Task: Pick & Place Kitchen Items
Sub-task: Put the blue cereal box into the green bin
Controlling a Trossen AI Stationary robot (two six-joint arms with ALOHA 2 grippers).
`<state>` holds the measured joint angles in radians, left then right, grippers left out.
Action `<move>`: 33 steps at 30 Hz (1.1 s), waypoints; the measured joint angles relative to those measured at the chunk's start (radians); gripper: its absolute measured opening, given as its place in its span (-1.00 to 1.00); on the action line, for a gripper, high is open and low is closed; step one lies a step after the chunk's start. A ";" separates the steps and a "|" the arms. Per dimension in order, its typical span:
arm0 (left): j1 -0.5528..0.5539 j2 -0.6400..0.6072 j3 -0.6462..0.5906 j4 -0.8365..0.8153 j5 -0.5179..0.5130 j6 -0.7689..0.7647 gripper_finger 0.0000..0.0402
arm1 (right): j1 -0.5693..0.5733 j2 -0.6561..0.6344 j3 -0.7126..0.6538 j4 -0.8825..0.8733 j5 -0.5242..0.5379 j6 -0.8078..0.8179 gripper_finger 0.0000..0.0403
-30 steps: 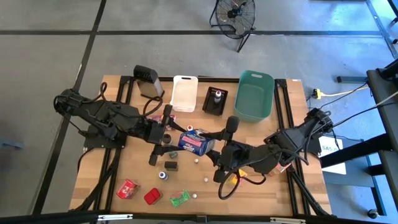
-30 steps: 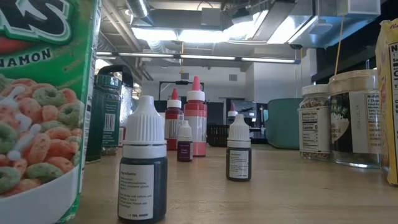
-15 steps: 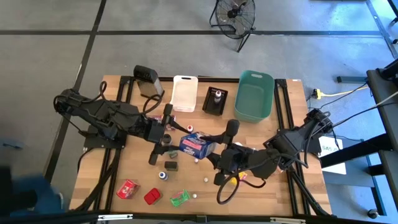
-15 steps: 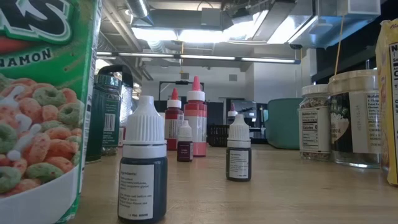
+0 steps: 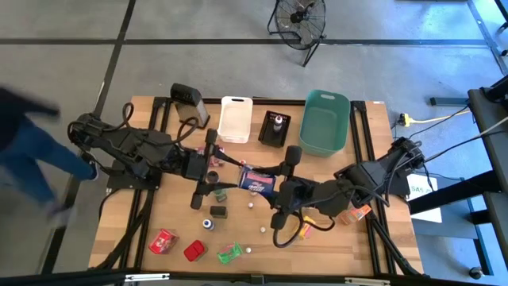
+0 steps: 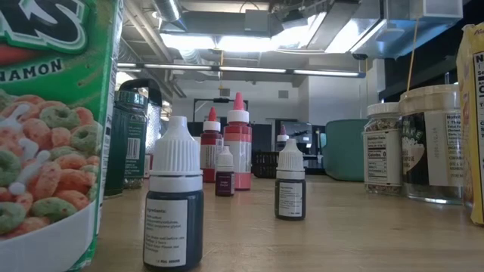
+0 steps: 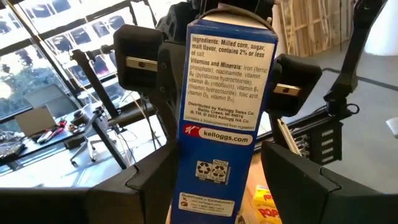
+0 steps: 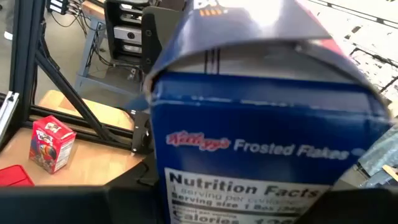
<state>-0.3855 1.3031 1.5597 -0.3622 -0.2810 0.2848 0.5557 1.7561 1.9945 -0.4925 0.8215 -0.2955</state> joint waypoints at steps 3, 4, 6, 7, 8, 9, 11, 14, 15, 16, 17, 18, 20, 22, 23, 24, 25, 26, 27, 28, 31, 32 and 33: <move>0.000 0.001 0.000 0.001 0.003 -0.006 0.12 | 0.001 0.000 0.000 -0.003 -0.005 0.000 -0.12; 0.000 0.001 0.000 0.006 0.006 -0.006 0.12 | 0.000 0.001 0.000 -0.005 -0.014 0.000 -0.12; 0.001 0.005 0.001 0.005 0.006 0.003 0.12 | -0.002 0.004 0.000 -0.011 -0.022 0.004 -0.12; 0.002 0.006 0.001 0.004 0.004 0.013 0.11 | -0.002 0.005 0.000 -0.015 -0.023 0.009 -0.12; 0.002 0.006 0.001 0.004 0.003 0.025 0.11 | -0.002 0.006 0.000 -0.017 -0.022 0.017 -0.12; 0.002 0.005 0.001 0.005 0.005 0.030 0.12 | -0.002 0.005 0.000 -0.018 -0.021 0.020 -0.12; 0.002 0.004 0.001 0.004 0.029 0.026 0.12 | 0.000 0.005 0.000 -0.021 -0.022 0.022 -0.12; 0.002 0.008 0.001 0.003 0.052 -0.028 0.12 | 0.000 0.005 0.000 -0.024 -0.024 0.022 -0.12; 0.002 0.009 0.001 0.002 0.043 -0.040 0.12 | 0.000 0.005 0.000 -0.024 -0.023 0.022 -0.12; 0.002 0.010 0.001 -0.001 0.034 -0.043 0.12 | 0.000 0.005 0.000 -0.023 -0.021 0.022 -0.12; 0.002 0.012 0.001 -0.004 0.027 -0.044 0.13 | 0.000 0.005 0.000 -0.023 -0.021 0.022 -0.12; 0.002 0.016 0.001 -0.003 0.020 -0.044 0.14 | 0.000 0.005 0.000 -0.023 -0.021 0.022 -0.12; 0.002 0.022 0.001 -0.007 0.010 -0.046 0.19 | 0.000 0.005 0.000 -0.023 -0.019 0.022 -0.12; 0.002 0.031 0.001 -0.006 0.010 -0.046 0.25 | 0.000 0.005 0.000 -0.023 -0.018 0.022 -0.12; 0.002 0.035 0.001 -0.006 0.009 -0.043 0.28 | 0.000 0.005 0.000 -0.023 -0.018 0.022 -0.12; 0.002 0.039 0.001 -0.004 0.008 -0.038 0.31 | 0.000 0.005 0.000 -0.023 -0.018 0.022 -0.12; 0.002 0.043 0.001 0.000 0.007 -0.027 0.35 | 0.000 0.005 0.000 -0.022 -0.019 0.022 -0.12; 0.002 0.045 0.001 0.001 0.007 -0.011 0.38 | 0.000 0.005 0.000 -0.021 -0.022 0.022 -0.12; 0.002 0.046 0.001 0.002 0.006 0.005 0.40 | 0.000 0.005 0.000 -0.021 -0.021 0.022 -0.12; 0.002 0.046 0.001 0.005 0.006 0.019 0.42 | 0.000 0.005 0.000 -0.021 -0.022 0.022 -0.12; 0.002 0.046 0.001 0.009 0.005 0.059 0.45 | 0.000 0.005 0.000 -0.021 -0.022 0.022 -0.12; 0.002 0.046 0.001 0.008 0.005 0.067 0.45 | 0.000 0.005 0.000 -0.021 -0.022 0.022 -0.12; 0.002 0.046 0.001 0.008 0.005 0.072 0.45 | 0.000 0.005 0.000 -0.021 -0.022 0.022 -0.12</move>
<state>-0.3832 1.3487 1.5604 -0.3546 -0.2763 0.3572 0.5552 1.7611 1.9944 -0.5138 0.7994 -0.2733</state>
